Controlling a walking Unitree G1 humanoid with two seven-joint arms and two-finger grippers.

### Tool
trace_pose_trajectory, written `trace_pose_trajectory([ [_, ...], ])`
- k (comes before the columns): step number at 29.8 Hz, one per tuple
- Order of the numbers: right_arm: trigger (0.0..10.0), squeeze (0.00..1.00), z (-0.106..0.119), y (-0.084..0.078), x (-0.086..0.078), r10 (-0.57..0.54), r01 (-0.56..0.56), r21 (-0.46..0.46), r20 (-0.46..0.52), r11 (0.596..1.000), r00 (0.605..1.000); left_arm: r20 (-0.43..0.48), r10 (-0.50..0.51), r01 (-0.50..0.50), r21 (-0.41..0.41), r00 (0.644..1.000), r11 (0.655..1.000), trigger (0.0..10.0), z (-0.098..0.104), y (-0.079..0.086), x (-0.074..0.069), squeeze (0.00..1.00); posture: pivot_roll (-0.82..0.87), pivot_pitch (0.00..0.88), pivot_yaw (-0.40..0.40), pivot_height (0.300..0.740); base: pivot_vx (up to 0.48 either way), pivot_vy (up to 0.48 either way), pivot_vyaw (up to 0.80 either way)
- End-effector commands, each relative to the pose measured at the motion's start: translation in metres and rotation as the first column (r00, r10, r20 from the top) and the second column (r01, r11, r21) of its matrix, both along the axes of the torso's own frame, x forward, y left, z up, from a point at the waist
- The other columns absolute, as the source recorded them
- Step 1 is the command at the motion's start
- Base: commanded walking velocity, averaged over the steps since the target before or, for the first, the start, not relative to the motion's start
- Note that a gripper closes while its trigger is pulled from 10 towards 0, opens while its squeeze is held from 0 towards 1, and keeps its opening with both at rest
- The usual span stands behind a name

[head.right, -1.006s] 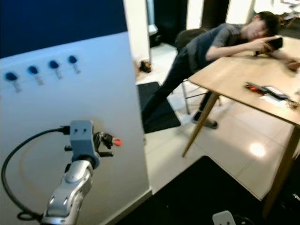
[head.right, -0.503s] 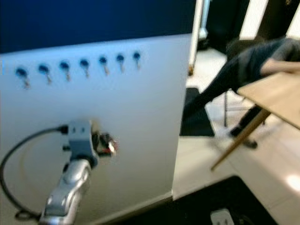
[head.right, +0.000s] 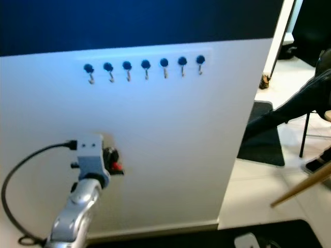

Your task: Hang keys on a hook

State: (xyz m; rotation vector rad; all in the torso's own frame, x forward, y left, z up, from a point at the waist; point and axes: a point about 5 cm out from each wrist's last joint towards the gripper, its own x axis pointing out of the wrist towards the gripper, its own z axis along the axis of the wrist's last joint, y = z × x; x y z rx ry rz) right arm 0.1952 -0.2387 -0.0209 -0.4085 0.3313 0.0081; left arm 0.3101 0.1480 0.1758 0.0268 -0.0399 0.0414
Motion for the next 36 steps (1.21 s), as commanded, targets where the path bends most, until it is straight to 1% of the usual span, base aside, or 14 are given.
trace_pose_trajectory([
  [1, 10.0, 0.0, -0.0064, -0.0018, -0.0084, -0.014, 0.014, -0.001, -0.037, 1.0, 0.999, -0.001, 0.006, -0.006, 0.016, 1.0, 1.0, 10.0, -0.0024, 0.0021, -0.0006, 0.0, -0.01, 0.157, 0.017, 0.74, 0.0, 0.0, 0.0],
  [10, 10.0, 0.0, -0.0062, -0.0005, -0.0076, -0.014, 0.014, 0.002, -0.034, 1.0, 0.999, 0.006, 0.004, -0.004, 0.012, 1.0, 1.0, 10.0, -0.001, 0.0021, -0.0007, 0.0, -0.01, 0.158, 0.02, 0.74, 0.0, 0.0, 0.0],
  [36, 10.0, 0.0, -0.008, 0.0022, -0.0086, -0.013, 0.013, 0.003, -0.04, 1.0, 0.999, 0.011, 0.008, -0.008, 0.022, 1.0, 1.0, 10.0, 0.0005, 0.0038, -0.0009, 0.0, 0.0, 0.158, 0.026, 0.74, -0.31, 0.0, 0.0],
])
